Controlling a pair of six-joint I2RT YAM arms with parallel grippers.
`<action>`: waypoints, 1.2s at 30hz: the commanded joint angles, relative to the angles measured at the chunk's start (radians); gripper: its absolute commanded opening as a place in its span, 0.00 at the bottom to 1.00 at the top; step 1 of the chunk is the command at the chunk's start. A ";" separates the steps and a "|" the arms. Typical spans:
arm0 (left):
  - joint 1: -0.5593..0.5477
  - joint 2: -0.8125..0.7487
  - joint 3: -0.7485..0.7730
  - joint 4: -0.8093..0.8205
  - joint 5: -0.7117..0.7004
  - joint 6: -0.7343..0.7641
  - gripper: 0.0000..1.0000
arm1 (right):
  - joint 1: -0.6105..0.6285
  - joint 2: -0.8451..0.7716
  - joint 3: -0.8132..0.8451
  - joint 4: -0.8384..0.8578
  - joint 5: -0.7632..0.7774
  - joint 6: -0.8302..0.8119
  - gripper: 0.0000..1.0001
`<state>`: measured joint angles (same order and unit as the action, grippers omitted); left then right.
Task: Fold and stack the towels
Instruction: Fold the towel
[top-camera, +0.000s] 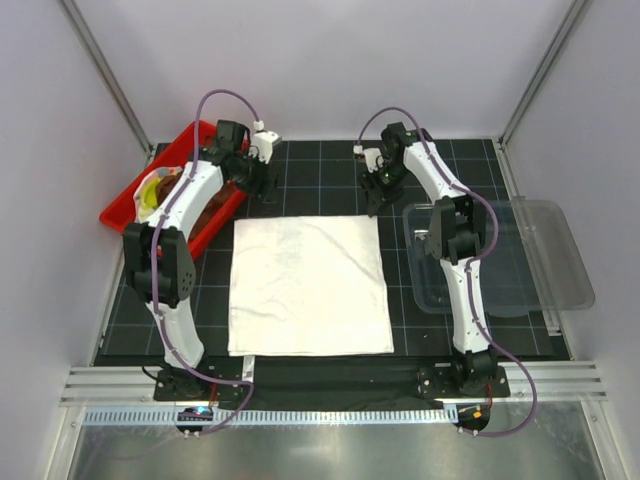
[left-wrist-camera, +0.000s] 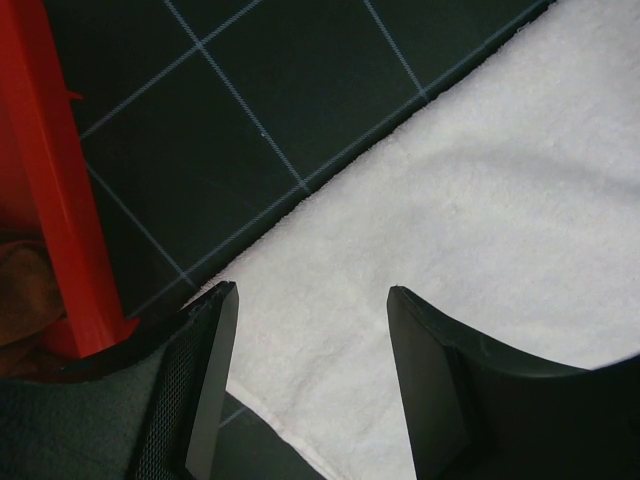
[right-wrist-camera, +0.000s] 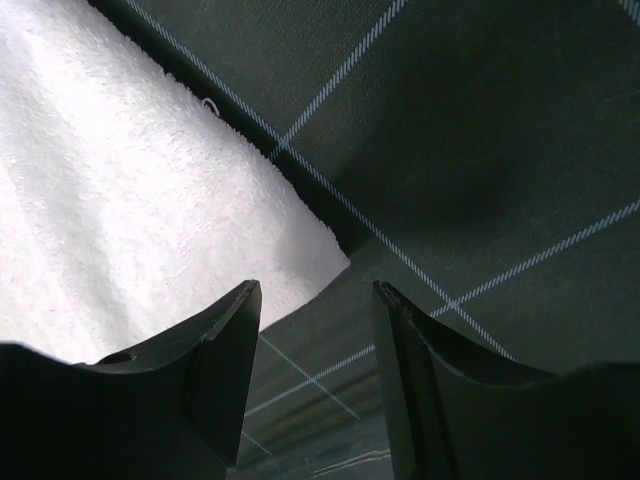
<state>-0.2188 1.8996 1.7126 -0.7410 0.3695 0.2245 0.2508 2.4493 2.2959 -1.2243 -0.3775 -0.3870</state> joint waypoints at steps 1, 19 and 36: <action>0.009 0.022 0.025 -0.023 0.011 0.036 0.65 | -0.002 0.014 0.065 -0.055 -0.035 -0.055 0.55; 0.047 0.115 0.122 -0.081 0.089 0.127 0.66 | -0.002 0.071 0.079 -0.018 -0.069 -0.053 0.39; 0.048 0.332 0.410 -0.231 0.014 0.171 0.64 | -0.018 -0.065 -0.021 0.085 0.123 -0.113 0.01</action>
<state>-0.1780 2.1986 2.0487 -0.9043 0.3885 0.3759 0.2417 2.4435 2.2574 -1.1442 -0.3466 -0.4526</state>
